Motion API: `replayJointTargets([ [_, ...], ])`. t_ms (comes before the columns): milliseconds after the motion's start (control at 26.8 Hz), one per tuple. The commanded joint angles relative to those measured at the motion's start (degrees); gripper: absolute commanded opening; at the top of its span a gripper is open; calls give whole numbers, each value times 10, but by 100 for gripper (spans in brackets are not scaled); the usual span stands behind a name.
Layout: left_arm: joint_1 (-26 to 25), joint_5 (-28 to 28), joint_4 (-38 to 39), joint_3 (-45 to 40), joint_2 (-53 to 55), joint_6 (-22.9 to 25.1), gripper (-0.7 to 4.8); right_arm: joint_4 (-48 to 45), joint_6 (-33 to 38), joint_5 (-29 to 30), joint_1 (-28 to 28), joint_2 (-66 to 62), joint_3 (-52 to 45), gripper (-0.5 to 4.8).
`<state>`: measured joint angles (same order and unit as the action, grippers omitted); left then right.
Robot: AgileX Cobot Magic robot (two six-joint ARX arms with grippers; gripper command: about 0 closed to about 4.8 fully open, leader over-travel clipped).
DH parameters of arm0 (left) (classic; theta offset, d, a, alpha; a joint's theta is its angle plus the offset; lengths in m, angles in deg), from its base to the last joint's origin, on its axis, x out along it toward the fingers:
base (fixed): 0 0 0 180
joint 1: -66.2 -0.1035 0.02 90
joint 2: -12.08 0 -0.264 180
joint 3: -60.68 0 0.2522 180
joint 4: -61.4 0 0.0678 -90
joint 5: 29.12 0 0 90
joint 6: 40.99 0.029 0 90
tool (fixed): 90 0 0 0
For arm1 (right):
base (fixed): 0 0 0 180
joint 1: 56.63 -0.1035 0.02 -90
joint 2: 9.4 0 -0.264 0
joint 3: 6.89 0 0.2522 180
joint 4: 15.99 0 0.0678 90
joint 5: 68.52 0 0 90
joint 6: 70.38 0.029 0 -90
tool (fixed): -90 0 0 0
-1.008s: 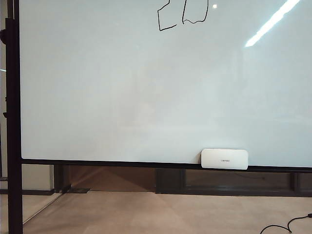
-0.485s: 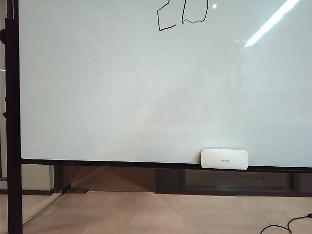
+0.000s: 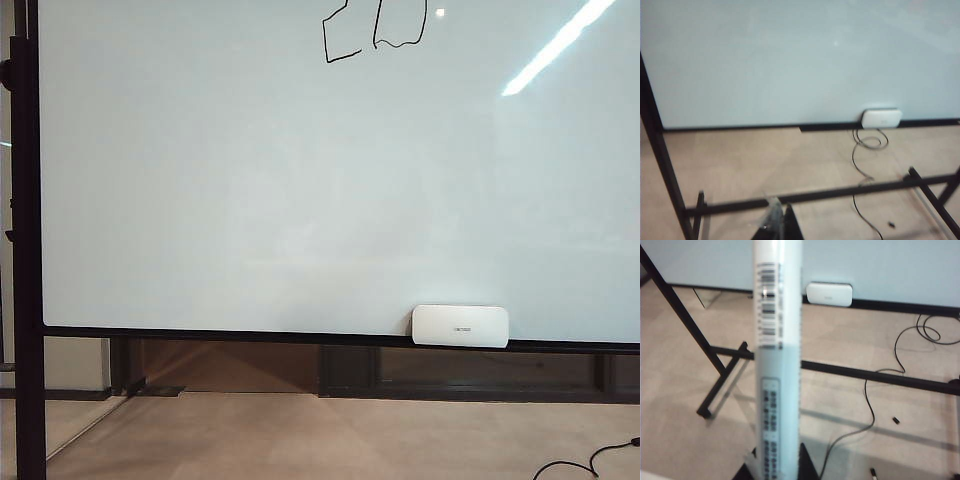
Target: Reach to the right to find the marker pen, pick it up, and write the number 20 on the whiteboard.
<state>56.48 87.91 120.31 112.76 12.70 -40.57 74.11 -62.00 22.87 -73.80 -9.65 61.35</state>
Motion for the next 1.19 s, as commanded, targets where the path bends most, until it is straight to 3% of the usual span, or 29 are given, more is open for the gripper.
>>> replayJointTargets([
  [37, 0, 14, -108, -64, 1, -19, -5, -18, -54, 1, 0, 0, -12, -1],
  [112, 0, 15, -146, -95, 2, -24, -5, -59, -58, 3, -1, 0, -35, -1],
  [224, 0, 19, -229, -146, 2, -29, -5, -240, -52, 49, -3, 0, -132, -1],
  [373, 0, 15, -266, -192, 2, -65, -5, -481, -52, 78, -3, 0, -258, -1],
  [523, 0, -25, -312, -232, 2, -23, -5, -629, -20, 77, -4, -1, -378, -1],
  [821, 1, -69, -379, -277, 2, -56, -5, -688, -3, 75, -3, -1, -483, -1],
  [1008, 5, -33, -406, -321, 2, -69, -5, -693, -2, 70, -3, 1, -512, -1],
  [1195, 30, -35, -417, -345, 2, -64, -5, -686, -3, 47, -3, 1, -521, -1],
])
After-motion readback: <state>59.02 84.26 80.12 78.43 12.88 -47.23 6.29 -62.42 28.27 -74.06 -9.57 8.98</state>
